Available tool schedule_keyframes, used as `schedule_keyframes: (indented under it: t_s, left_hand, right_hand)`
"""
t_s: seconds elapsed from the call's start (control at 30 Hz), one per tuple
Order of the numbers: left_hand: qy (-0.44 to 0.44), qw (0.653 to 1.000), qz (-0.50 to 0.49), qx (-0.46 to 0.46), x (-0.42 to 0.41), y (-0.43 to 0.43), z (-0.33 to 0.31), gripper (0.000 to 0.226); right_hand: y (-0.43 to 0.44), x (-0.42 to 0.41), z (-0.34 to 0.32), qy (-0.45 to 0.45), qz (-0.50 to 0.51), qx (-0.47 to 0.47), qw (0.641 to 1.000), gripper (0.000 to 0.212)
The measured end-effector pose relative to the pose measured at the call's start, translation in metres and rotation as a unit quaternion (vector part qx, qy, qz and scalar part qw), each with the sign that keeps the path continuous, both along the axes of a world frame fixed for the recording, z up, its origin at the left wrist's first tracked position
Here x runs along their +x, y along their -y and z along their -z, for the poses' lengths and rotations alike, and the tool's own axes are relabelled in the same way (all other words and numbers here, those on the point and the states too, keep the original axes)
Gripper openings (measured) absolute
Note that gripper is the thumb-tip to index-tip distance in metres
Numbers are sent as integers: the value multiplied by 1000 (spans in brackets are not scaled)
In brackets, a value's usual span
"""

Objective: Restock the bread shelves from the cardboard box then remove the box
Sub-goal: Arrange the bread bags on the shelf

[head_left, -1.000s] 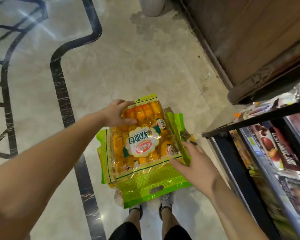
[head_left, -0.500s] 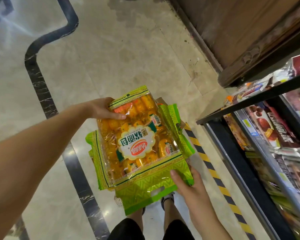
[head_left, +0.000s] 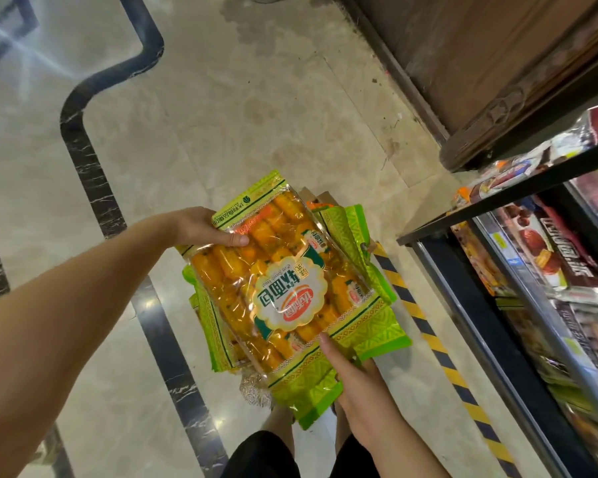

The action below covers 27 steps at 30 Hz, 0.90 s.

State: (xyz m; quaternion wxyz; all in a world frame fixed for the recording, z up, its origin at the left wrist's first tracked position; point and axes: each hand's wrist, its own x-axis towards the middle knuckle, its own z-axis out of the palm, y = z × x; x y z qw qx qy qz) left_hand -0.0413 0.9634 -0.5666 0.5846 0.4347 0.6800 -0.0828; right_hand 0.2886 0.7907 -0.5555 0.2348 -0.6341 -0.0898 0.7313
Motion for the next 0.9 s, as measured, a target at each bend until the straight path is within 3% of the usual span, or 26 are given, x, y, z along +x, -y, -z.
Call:
schedule_keyframes:
  t_s: [0.2,0.3,0.33,0.4,0.53,0.67,0.8,0.9]
  left_hand:
    - [85,995,-47,0,-2,24,-6,84]
    - [131,988,-85,1,2,36,-14,36]
    - [143,985,-98,1,3,40,-17,34]
    - [160,981,-112,-3,3,48,-18,43]
    - [178,971,-156,5,2,63,-20,56]
    - [203,958,-199,25,17,75,-33,52]
    - [245,937,-244,48,37,84,-52,100]
    - [275,920,-269,70,61,89,-72,107]
  right_hand:
    - [-9,9,-9,-21,0,33,999,78]
    - [-15,15,-14,-25,2,32,999,66]
    - [-17,17,-18,-25,1,37,999,57]
    - [-21,22,-26,-30,0,50,998,48]
    - [-32,31,-41,-13,-25,104,994,52]
    - [-47,46,-48,37,-48,122,991,46]
    - [-68,72,-63,57,-82,156,983,93]
    - [-81,96,-79,54,-96,171,979,72]
